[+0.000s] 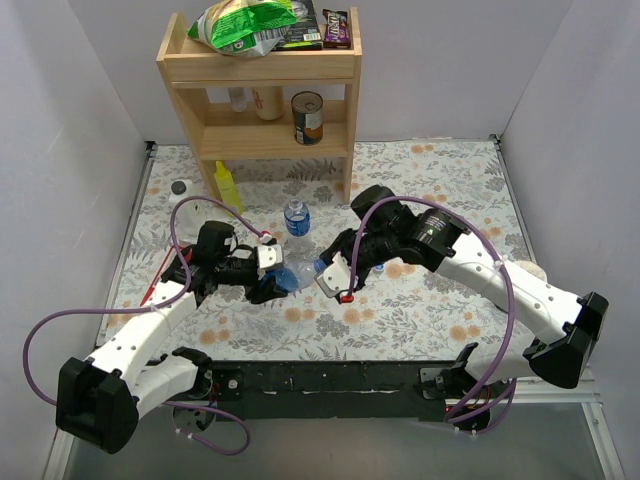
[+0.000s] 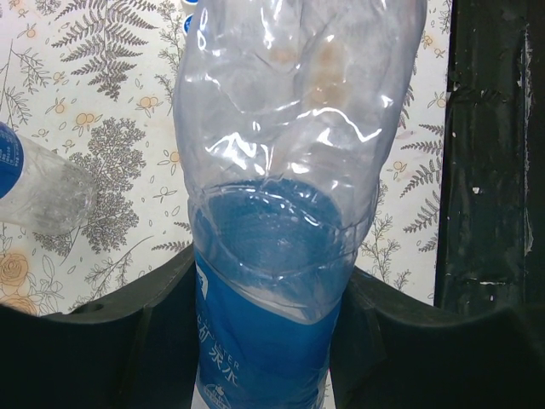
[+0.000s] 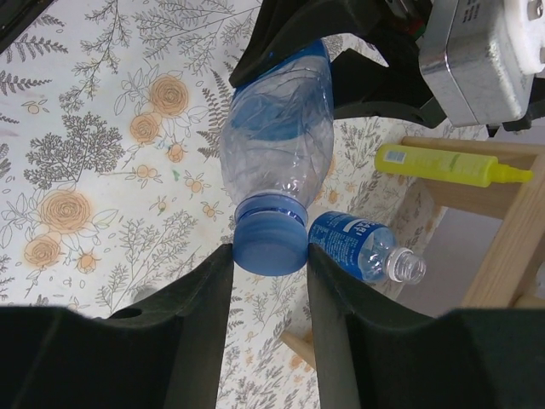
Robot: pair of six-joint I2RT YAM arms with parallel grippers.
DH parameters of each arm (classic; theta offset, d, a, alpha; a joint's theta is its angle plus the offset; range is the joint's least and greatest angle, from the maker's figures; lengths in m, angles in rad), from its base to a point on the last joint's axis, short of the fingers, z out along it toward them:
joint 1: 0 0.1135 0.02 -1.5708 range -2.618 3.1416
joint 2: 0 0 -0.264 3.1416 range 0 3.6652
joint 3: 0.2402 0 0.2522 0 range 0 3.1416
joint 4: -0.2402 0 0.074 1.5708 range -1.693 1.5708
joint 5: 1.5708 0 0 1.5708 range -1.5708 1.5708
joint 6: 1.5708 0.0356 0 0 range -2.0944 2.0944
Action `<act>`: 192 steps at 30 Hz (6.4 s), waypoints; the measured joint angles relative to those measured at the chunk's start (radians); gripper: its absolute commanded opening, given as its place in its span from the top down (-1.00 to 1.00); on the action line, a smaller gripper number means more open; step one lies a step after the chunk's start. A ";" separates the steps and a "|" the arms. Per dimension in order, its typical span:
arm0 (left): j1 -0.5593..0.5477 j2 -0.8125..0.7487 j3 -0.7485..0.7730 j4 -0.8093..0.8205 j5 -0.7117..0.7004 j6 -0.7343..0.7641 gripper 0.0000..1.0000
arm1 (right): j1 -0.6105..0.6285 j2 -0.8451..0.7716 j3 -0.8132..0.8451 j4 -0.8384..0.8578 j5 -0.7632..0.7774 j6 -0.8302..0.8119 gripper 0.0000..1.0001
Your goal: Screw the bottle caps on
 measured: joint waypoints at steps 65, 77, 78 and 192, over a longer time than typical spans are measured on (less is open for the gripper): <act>-0.059 0.034 0.095 -0.026 0.021 -0.184 1.00 | -0.132 -0.034 0.022 -0.018 -0.175 0.115 -0.06; -0.059 0.035 0.103 -0.068 0.014 -0.125 1.00 | -0.111 -0.002 0.040 -0.055 -0.174 0.055 0.36; -0.059 0.035 0.103 -0.067 0.013 -0.123 1.00 | -0.108 0.001 0.046 -0.061 -0.173 0.056 0.44; -0.055 -0.063 -0.007 0.326 -0.193 -0.605 -0.96 | -0.624 0.433 0.660 -0.386 -0.238 0.763 0.59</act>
